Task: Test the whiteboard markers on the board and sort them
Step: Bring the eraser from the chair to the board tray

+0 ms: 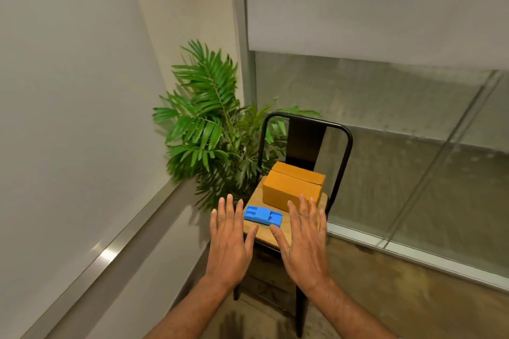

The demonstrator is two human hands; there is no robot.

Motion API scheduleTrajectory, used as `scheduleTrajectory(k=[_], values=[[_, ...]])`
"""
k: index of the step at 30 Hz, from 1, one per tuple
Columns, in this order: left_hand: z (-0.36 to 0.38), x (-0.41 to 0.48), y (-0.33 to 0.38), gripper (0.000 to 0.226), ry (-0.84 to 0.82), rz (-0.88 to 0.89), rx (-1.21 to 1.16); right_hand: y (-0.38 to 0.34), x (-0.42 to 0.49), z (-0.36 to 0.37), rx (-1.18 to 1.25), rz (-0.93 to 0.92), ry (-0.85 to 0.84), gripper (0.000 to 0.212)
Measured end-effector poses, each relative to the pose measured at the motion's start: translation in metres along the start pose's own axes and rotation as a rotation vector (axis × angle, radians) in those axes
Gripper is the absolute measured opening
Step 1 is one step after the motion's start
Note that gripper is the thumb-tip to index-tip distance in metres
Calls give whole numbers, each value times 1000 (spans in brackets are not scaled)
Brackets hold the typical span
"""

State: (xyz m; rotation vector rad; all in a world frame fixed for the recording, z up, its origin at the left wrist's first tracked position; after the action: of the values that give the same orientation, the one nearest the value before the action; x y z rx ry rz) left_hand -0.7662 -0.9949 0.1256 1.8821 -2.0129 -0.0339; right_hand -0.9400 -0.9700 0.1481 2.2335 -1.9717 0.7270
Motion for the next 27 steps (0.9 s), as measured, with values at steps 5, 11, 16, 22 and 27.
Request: scheduleTrajectory(k=[5,11,16,22,27], values=[[35,40,-12,71,-85,93,-24,8,20,38,-28,115,-50,78],[86,70,-27,75,-218,180,-20,15,41,79,-33,191,-112,77],[125,89,-36,84,-282,170,-32,29,54,109,17,190,-175,78],[174,106,-39,77,-393,125,-56,53,65,158,84,168,-277,75],[217,119,-46,61,-512,90,-73,70,74,204,148,173,-355,73]])
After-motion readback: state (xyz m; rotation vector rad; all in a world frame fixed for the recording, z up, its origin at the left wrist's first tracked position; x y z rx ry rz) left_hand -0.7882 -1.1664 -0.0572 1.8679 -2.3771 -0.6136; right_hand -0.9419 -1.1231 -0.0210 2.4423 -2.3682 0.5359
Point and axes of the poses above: each hand's wrist, its own x-axis towards the middle knuckle, its own z-axis out of the palm, y = z × x, the point moved 9 cm from there along x, towards the middle knuckle, and after that the axes turned 8 degrees about -z, right-handed, at the moved point
